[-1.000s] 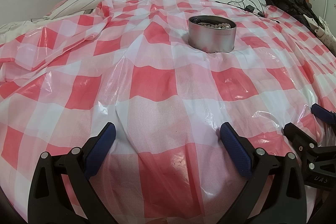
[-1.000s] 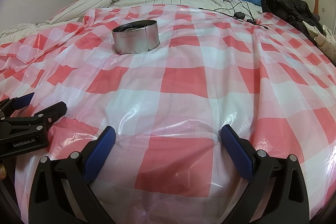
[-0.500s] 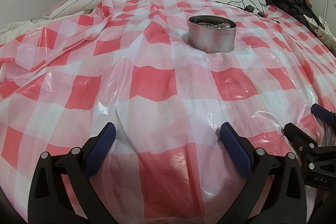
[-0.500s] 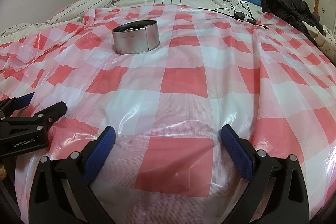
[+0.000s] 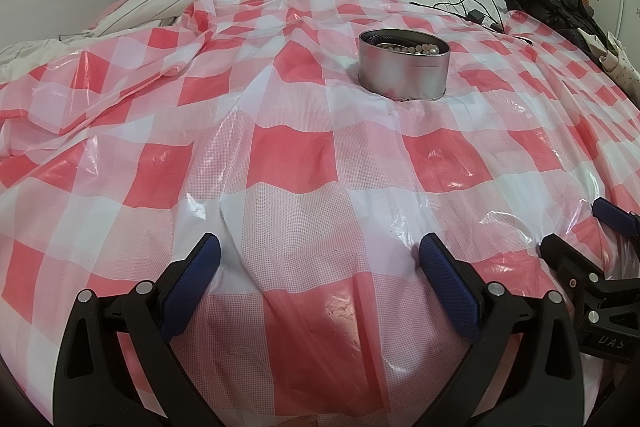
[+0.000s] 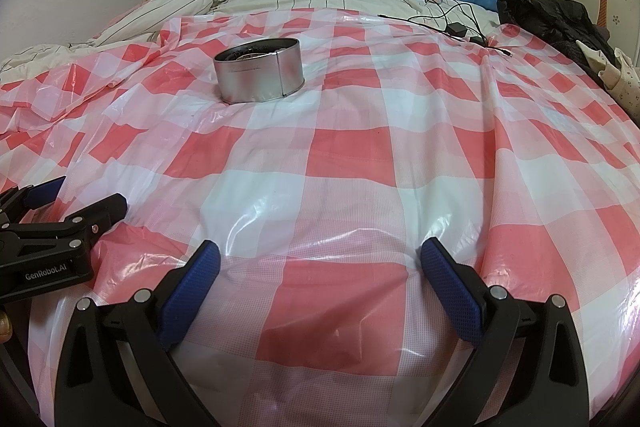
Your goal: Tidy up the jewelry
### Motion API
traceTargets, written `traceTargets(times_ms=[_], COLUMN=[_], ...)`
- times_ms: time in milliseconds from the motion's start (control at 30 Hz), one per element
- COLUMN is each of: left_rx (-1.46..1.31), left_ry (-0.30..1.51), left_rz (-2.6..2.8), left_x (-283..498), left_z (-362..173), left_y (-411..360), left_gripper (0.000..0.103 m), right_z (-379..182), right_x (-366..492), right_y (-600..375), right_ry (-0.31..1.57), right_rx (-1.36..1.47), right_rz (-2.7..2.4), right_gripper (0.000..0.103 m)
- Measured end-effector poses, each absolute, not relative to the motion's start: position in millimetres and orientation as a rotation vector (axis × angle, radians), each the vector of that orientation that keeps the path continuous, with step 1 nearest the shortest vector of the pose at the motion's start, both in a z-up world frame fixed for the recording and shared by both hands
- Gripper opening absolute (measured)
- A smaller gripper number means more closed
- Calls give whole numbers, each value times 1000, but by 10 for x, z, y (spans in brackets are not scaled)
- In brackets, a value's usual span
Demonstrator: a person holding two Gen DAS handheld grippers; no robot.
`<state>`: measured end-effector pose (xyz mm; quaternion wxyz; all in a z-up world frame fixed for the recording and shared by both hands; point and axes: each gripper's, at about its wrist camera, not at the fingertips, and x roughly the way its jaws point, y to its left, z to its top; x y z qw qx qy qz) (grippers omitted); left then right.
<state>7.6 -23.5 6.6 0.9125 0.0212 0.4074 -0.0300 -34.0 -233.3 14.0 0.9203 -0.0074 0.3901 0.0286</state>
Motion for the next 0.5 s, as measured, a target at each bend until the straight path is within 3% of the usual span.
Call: traceTargets(times_ms=[500], left_rx=[44], left_ry=[839], left_rz=[-61], left_x=[77], left_z=[62], left_y=[-239], left_gripper=[96], right_z=[140], right_x=[-334], right_y=[-2319], right_ry=[802], right_rx=[-16], right_rz=[58], right_gripper=[96])
